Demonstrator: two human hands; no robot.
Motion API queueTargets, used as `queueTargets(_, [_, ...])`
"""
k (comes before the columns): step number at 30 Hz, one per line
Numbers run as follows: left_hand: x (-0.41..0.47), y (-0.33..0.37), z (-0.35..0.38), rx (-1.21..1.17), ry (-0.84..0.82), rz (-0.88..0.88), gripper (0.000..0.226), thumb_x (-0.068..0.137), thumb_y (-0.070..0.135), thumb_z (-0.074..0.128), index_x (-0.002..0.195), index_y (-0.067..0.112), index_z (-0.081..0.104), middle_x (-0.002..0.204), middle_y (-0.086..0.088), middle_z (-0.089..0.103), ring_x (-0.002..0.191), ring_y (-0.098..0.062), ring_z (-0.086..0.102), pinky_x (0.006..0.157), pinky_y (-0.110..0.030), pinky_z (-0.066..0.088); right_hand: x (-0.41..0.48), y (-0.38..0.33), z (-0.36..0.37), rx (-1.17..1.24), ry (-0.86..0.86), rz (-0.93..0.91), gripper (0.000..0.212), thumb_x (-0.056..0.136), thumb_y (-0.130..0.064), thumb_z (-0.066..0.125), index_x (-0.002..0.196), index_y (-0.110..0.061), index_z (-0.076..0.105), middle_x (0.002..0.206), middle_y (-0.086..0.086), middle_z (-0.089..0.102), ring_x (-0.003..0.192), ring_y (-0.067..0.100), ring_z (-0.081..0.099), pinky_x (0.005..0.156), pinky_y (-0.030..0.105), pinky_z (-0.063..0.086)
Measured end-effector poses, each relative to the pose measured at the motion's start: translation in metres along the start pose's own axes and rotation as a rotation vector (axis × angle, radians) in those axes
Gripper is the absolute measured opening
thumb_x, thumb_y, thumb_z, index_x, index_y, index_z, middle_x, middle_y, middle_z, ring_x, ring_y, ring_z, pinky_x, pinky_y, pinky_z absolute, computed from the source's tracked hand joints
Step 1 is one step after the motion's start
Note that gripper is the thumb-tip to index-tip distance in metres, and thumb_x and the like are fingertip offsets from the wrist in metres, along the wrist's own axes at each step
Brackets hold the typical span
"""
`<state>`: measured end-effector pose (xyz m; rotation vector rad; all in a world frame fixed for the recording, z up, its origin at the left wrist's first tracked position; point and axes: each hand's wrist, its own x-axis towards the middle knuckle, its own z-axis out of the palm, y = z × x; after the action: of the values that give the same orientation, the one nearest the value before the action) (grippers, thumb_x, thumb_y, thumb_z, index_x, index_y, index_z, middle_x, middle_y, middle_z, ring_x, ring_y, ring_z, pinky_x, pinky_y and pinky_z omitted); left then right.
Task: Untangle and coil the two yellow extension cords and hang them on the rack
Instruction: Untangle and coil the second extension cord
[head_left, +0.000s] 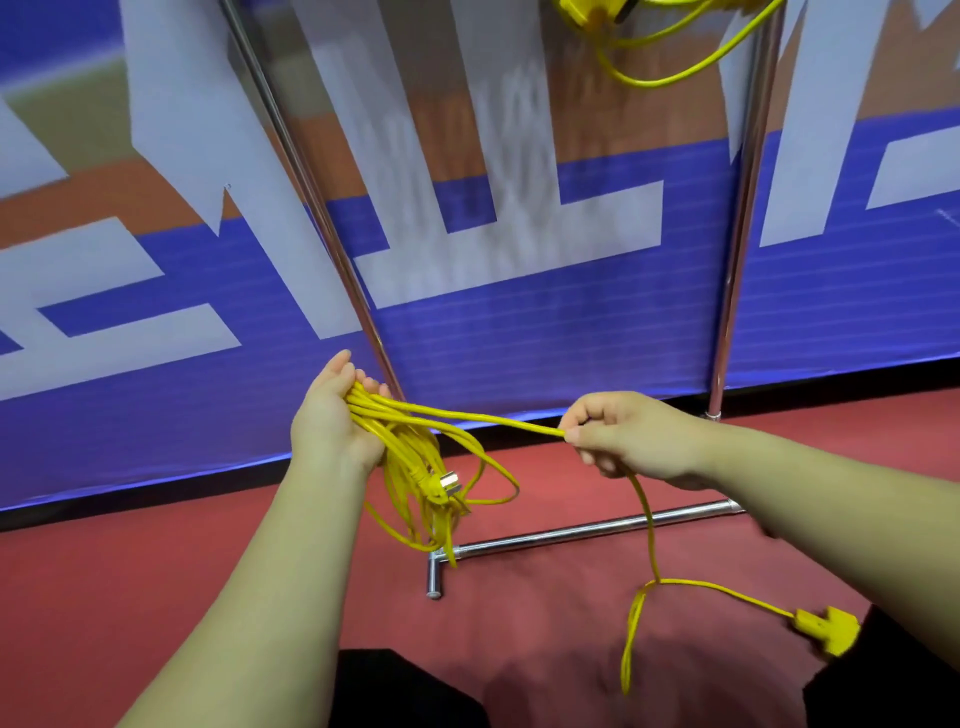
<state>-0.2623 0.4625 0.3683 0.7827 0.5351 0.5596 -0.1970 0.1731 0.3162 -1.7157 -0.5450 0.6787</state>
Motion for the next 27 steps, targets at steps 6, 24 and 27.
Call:
queueTargets(6, [-0.012,-0.019,0.002,0.541,-0.233,-0.003,0.016,0.092,0.015,0.069,0.106,0.007,0.070,0.066,-0.005,0.048,0.042,-0.009,0.041,0.042,-0.020,0.039,-0.009,-0.008,-0.018,0.035,0.177,0.007,0.007,0.093,-0.010,0.067,0.088,-0.005,0.067,0.070,0.006,0.067,0.057,0.014,0.053,0.056,0.025,0.043])
queueTargets(24, [-0.073,-0.081,0.039,0.928,-0.610,-0.100,0.021,0.086,0.022,0.079,0.103,0.010,0.077,0.067,-0.007,0.051,0.045,-0.014,0.040,0.046,-0.025,0.041,-0.026,-0.037,-0.021,-0.121,0.289,-0.189,0.003,0.088,-0.015,0.075,0.088,-0.013,0.073,0.077,0.011,0.074,0.065,0.012,0.061,0.071,0.038,0.055])
queueTargets(27, [-0.071,-0.078,0.042,0.878,-0.588,-0.007,0.016,0.092,0.013,0.071,0.104,0.004,0.073,0.065,-0.008,0.050,0.044,-0.013,0.039,0.046,-0.026,0.040,-0.031,-0.039,-0.020,-0.069,0.206,-0.175,0.003,0.093,-0.008,0.068,0.095,-0.008,0.069,0.079,0.010,0.075,0.066,0.012,0.061,0.063,0.021,0.050])
